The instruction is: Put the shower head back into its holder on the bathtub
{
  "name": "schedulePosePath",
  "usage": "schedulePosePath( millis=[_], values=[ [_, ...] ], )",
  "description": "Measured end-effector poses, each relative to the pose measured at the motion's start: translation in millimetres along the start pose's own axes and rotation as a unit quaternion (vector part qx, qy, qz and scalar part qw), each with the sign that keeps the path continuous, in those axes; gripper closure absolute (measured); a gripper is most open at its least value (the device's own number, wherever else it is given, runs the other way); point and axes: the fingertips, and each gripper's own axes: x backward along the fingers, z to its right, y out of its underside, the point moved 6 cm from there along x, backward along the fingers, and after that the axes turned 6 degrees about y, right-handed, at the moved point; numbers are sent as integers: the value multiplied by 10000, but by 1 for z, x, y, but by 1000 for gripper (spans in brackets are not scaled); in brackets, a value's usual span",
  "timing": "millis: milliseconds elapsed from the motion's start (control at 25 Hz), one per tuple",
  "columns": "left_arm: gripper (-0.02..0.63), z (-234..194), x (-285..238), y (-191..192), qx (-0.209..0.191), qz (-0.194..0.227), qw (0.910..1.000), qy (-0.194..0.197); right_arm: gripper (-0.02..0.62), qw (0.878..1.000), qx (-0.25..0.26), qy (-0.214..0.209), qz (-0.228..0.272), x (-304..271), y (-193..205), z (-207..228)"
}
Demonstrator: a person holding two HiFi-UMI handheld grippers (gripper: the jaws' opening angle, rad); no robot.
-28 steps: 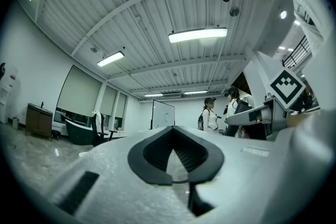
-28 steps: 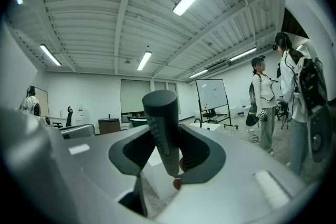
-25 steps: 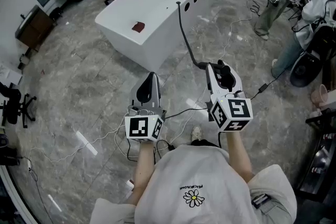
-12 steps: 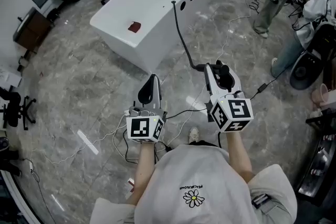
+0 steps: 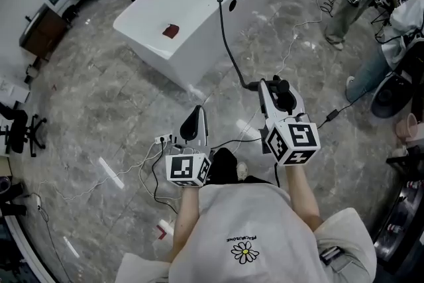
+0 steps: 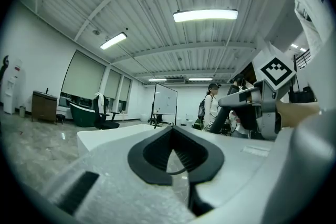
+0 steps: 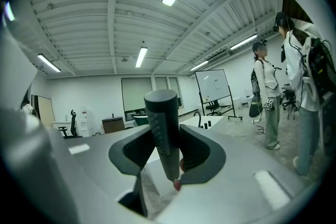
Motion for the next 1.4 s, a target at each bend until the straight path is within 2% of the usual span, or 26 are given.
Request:
schedulePosePath(
  millis=[200,400,680,880,1120,1400],
  values=[
    [604,-14,-28,5,44,-37,10000,-78,454,9998,-114,2,-150,-28,10,15],
    [604,-36,-80,22,58,-101,9999,-58,454,9998,-125,6,-174,-80,15,37],
    [604,-106,-209,23,-121,-251,9994,213,454,9998,-179,-37,-109,-216,-13,58],
    [604,-153,-282,21,33,-173,9991,388,454,9999,-74,-122,7,-303,-39,61],
    [604,-182,-358,20,16,-261,9969,738,454,9998,-38,-151,105,-382,-60,68],
    [539,-211,-466,49,187,-629,9923,1048,454,9990,-16,-450,8,-490,-72,90]
  ],
)
